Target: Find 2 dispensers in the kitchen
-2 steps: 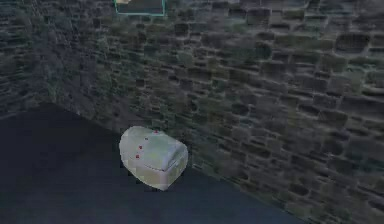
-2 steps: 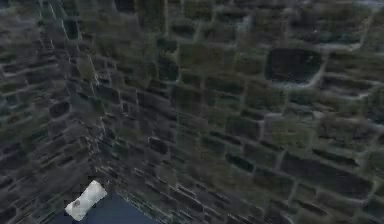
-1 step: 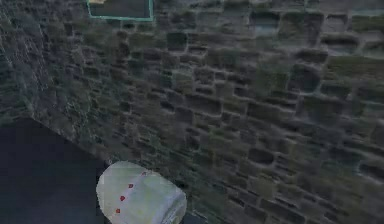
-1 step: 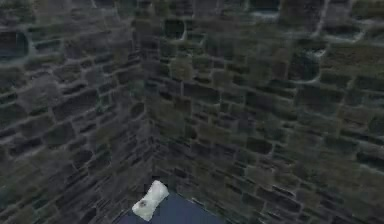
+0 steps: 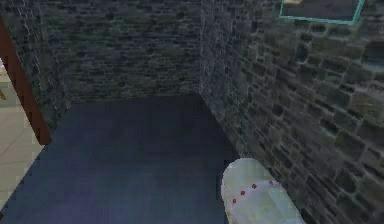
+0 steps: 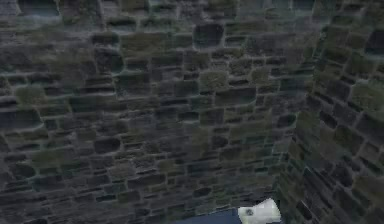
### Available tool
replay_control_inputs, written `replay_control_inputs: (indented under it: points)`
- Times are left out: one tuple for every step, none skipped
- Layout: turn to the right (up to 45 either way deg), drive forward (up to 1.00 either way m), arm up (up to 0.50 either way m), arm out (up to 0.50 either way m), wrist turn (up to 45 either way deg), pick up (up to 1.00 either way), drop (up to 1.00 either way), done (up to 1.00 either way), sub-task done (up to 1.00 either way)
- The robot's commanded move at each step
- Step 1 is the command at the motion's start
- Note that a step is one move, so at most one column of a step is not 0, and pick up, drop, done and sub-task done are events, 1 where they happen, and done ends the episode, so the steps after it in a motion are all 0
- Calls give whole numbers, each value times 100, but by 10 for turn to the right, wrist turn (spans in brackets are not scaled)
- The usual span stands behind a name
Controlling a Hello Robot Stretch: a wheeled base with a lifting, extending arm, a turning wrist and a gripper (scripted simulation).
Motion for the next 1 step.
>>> replay_control_inputs:
  points:
    - [-60, 0, 0, 0, 0, 0, 0, 0, 0]
